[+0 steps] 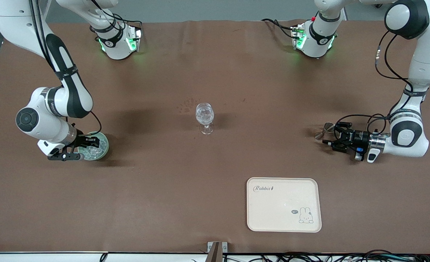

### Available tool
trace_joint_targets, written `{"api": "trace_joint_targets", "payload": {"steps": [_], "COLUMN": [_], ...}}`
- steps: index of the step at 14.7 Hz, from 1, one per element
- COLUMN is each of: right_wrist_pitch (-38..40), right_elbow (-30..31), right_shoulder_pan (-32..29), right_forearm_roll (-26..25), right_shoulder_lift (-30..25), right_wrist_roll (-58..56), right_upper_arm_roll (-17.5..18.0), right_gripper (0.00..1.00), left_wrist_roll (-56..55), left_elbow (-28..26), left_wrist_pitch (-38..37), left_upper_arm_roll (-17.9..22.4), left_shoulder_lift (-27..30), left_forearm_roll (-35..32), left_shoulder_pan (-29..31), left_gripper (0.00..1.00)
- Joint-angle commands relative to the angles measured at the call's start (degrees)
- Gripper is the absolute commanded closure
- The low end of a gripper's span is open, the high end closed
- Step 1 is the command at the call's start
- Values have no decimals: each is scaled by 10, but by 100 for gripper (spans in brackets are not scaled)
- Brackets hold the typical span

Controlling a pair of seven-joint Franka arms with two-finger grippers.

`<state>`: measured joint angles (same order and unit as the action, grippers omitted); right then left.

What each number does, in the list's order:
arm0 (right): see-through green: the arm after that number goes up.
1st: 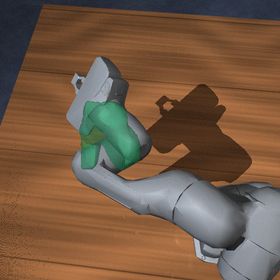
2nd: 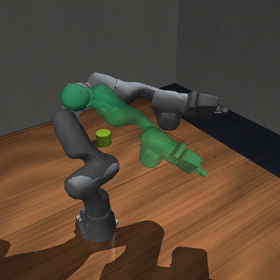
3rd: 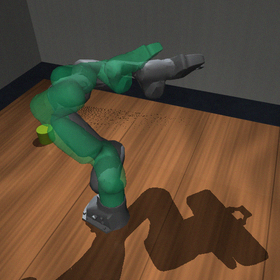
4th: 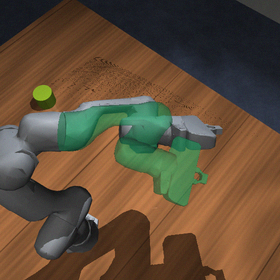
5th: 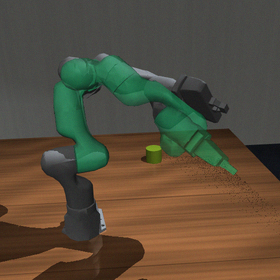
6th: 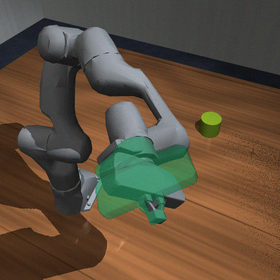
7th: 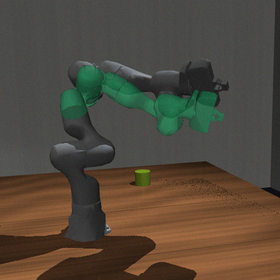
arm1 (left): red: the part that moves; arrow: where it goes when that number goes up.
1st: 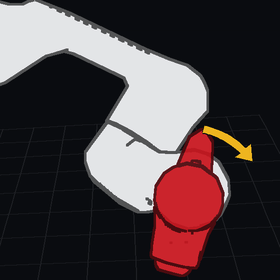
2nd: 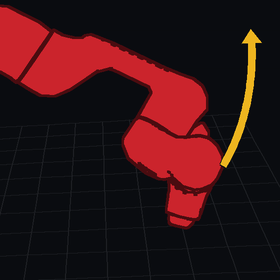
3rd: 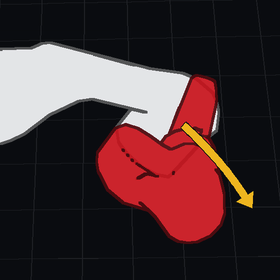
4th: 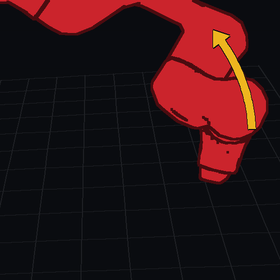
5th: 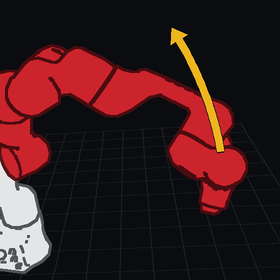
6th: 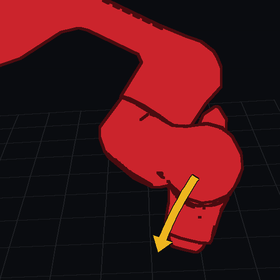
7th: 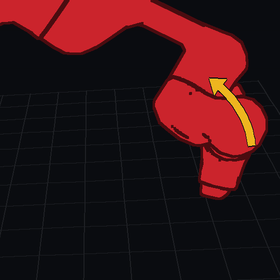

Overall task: Pour wine and add ice with both arms
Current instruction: 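Grasp an ice cube with the right gripper while the left gripper grasps the jigger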

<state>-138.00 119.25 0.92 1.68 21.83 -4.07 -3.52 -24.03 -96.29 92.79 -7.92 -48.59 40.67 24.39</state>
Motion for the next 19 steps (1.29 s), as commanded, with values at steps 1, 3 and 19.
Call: {"api": "trace_joint_targets", "payload": {"steps": [1, 3, 19], "right_wrist_pitch": [-21, -20, -16], "right_elbow": [11, 11, 18], "right_shoulder_pan": [0, 0, 5], "right_forearm_roll": [14, 14, 14], "right_shoulder_lift": [7, 8, 8], "right_wrist_roll": [-11, -11, -11], "right_upper_arm_roll": [2, 2, 2], "right_gripper": [44, 45, 57], "left_wrist_roll": [-10, -10, -14], "left_elbow": [-14, -17, 13], "left_wrist_pitch": [-7, -15, -43], "left_upper_arm_roll": [-5, -6, -85], "left_shoulder_lift": [9, 9, 26], "left_forearm_roll": [12, 12, 5], "left_shoulder_pan": [-2, -3, -4], "left_gripper": [28, 30, 99]}}
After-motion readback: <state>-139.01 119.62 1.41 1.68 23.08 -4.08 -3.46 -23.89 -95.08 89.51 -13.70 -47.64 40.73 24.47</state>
